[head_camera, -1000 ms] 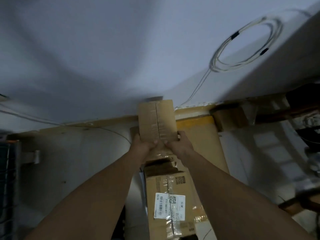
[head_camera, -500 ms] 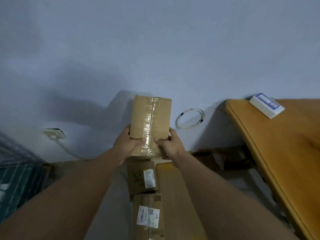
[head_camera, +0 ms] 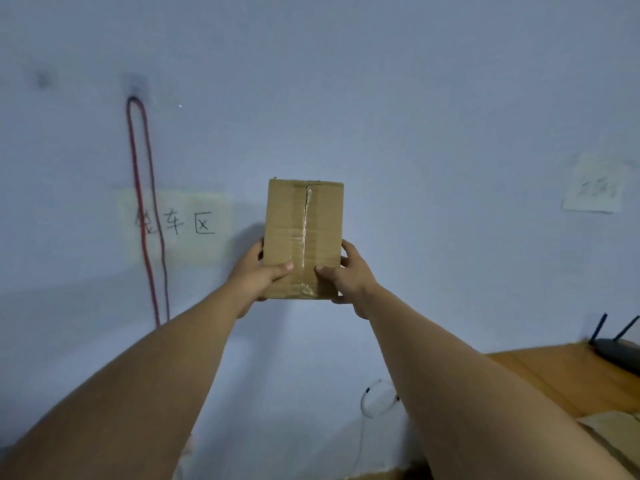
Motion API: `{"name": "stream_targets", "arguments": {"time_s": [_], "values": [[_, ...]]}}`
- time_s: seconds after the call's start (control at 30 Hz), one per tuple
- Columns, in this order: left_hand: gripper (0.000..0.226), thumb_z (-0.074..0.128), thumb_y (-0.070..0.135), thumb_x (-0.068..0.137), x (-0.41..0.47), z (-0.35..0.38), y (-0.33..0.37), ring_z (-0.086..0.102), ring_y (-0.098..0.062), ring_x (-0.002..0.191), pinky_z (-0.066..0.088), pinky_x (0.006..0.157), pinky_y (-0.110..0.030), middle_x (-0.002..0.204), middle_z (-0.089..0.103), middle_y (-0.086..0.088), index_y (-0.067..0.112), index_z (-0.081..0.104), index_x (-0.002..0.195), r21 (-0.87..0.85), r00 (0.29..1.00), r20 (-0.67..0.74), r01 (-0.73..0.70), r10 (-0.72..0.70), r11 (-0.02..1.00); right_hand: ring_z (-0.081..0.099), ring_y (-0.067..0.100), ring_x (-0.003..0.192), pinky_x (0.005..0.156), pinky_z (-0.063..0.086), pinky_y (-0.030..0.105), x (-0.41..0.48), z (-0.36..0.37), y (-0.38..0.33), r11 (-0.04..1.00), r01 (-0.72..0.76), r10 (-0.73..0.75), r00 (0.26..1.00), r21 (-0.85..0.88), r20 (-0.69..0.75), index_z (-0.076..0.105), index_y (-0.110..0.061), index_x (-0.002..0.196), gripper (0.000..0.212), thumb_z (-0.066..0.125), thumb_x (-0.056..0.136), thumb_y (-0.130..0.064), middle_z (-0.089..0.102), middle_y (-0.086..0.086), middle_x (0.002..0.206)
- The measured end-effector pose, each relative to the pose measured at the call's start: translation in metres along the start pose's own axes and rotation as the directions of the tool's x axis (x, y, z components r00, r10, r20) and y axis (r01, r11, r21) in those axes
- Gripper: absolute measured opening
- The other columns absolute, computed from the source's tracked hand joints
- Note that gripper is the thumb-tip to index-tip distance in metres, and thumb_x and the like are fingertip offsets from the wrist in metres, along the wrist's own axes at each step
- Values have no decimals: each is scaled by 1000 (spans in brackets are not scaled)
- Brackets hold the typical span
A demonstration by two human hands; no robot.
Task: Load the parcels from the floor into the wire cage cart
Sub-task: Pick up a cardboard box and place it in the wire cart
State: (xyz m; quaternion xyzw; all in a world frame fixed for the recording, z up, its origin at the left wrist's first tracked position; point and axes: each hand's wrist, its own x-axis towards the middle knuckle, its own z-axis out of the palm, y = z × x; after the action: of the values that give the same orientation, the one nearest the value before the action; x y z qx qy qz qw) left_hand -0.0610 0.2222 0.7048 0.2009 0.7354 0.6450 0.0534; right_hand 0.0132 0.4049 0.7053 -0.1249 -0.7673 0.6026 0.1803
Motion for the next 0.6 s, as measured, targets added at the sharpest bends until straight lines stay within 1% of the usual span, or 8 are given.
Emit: {"name": "stream_targets", "arguments": {"time_s": [0.17, 0.23, 0.3, 0.37, 0.43, 0.5, 0.53, 0.6], "values": [[65, 80, 22, 87, -44, -104, 103, 69, -17, 99, 57, 84, -46, 127, 63, 12, 38, 49, 141, 71, 983, -119, -130, 137, 989, 61, 21, 114, 85, 57, 45, -35, 56, -122, 988, 140, -144, 987, 68, 72, 34, -41, 152, 74, 72, 92, -18, 61, -4, 136], [68, 81, 19, 87, -60, -147, 130, 68, -16, 102, 59, 87, -44, 132, 62, 10, 33, 48, 145, 91, 968, -170, -168, 182, 981, 63, 20, 112, 85, 59, 46, -45, 86, -161, 978, 179, -191, 976, 110, 107, 36, -40, 151, 73, 72, 92, -17, 62, -4, 134], [68, 79, 14, 88, -76, -189, 151, 67, -13, 99, 59, 83, -37, 133, 61, 7, 29, 47, 147, 97, 950, -227, -197, 214, 976, 64, 17, 107, 81, 60, 43, -54, 121, -194, 964, 213, -236, 961, 156, 146, 38, -39, 149, 68, 71, 93, -17, 63, -4, 128], [66, 77, 14, 90, -94, -230, 163, 65, -11, 95, 57, 77, -36, 129, 59, 9, 32, 46, 146, 121, 935, -281, -189, 216, 974, 63, 12, 100, 83, 59, 42, -63, 160, -221, 952, 242, -274, 946, 186, 173, 40, -36, 147, 59, 68, 97, -23, 64, -5, 119], [68, 78, 15, 89, -110, -273, 166, 65, -13, 97, 59, 85, -46, 129, 59, 11, 34, 45, 146, 127, 918, -341, -167, 201, 978, 61, 7, 95, 79, 55, 35, -69, 201, -241, 941, 270, -309, 930, 203, 197, 42, -32, 145, 50, 64, 100, -29, 64, -5, 115], [71, 79, 14, 88, -125, -316, 163, 66, -13, 100, 58, 93, -53, 129, 60, 10, 35, 46, 147, 139, 896, -400, -147, 192, 979, 61, 5, 93, 81, 54, 37, -75, 245, -255, 934, 274, -328, 914, 231, 240, 44, -28, 143, 47, 64, 100, -30, 64, -4, 117], [71, 80, 14, 87, -133, -337, 161, 66, -13, 99, 57, 94, -55, 128, 60, 11, 35, 46, 147, 149, 883, -431, -135, 187, 980, 62, 7, 93, 83, 55, 40, -77, 267, -260, 931, 267, -333, 902, 251, 274, 44, -28, 142, 47, 64, 100, -29, 65, -5, 117], [71, 80, 14, 87, -148, -379, 155, 66, -12, 98, 58, 93, -54, 127, 61, 10, 35, 47, 146, 167, 851, -492, -114, 183, 979, 64, 11, 94, 77, 56, 39, -83, 314, -269, 922, 243, -346, 868, 302, 355, 42, -28, 142, 50, 66, 99, -25, 66, -7, 113]]}}
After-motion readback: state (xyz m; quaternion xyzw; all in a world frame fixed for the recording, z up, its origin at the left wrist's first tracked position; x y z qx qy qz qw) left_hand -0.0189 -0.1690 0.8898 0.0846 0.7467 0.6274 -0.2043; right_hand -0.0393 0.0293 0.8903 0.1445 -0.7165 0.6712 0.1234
